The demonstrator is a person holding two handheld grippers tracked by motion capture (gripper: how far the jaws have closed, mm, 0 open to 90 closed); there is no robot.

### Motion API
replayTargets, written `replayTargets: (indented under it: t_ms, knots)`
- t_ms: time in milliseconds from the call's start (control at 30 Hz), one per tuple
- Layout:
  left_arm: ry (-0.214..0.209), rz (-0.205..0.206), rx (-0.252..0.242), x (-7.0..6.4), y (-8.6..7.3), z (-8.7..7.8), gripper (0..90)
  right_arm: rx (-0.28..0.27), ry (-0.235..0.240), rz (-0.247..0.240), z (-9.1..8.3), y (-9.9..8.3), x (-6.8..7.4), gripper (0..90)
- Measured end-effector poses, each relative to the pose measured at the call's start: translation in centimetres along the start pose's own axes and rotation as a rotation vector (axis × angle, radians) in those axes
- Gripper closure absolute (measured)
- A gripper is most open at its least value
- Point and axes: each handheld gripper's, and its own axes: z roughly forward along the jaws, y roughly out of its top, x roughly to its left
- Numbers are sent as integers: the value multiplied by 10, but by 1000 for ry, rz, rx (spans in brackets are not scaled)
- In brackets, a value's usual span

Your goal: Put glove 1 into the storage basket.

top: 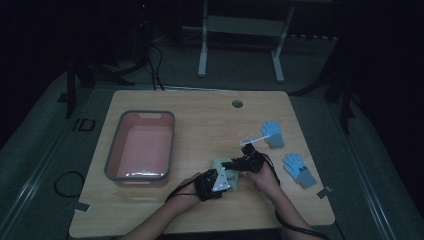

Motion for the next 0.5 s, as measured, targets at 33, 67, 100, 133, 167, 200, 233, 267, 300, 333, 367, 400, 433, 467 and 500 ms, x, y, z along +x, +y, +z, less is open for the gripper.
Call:
replayTargets:
  t_ms: [33, 67, 100, 133, 167, 200, 233, 267, 300, 333, 367, 400, 433, 467, 500]
  knots:
    - [2, 3, 1, 1, 2, -3, 725, -5, -5, -4, -1, 1, 1, 698]
    - [2, 4, 3, 2, 3, -4, 727, -11, -4, -6, -3, 3, 3, 699]
    - [5, 6, 1, 3, 4, -6, 728, -11, -8, -16, -4, 4, 5, 702]
    - [3, 6, 2, 4, 5, -8, 730, -14, -16, -25, -5, 6, 6, 704]
    - [5, 11, 2, 5, 7, -11, 730, -17, -12, -24, -6, 7, 8, 704]
    - [11, 18, 2, 6, 9, -13, 731, -23, -8, -26, -7, 9, 9, 705]
    - [10, 16, -1, 7, 11, -16, 731, -32, -10, -33, -10, 11, 11, 705]
    - [11, 18, -6, 8, 12, -20, 731, -36, -7, -37, -12, 13, 12, 705]
    - [16, 26, -9, 9, 14, -23, 730, -41, -6, -41, -14, 15, 14, 705]
    - [14, 30, -9, 11, 16, -26, 730, -48, -9, -47, -16, 17, 16, 705]
    - [12, 30, -10, 13, 19, -31, 730, -53, -9, -52, -18, 19, 18, 704]
    - [15, 33, -11, 14, 21, -34, 730, -59, -7, -53, -21, 22, 20, 705]
    - [15, 39, -12, 15, 22, -36, 730, -67, -5, -55, -22, 24, 22, 705]
    - [15, 40, -13, 18, 24, -40, 730, -70, -8, -60, -24, 26, 24, 705]
    - [17, 44, -10, 19, 26, -43, 730, -74, -11, -69, -25, 29, 27, 705]
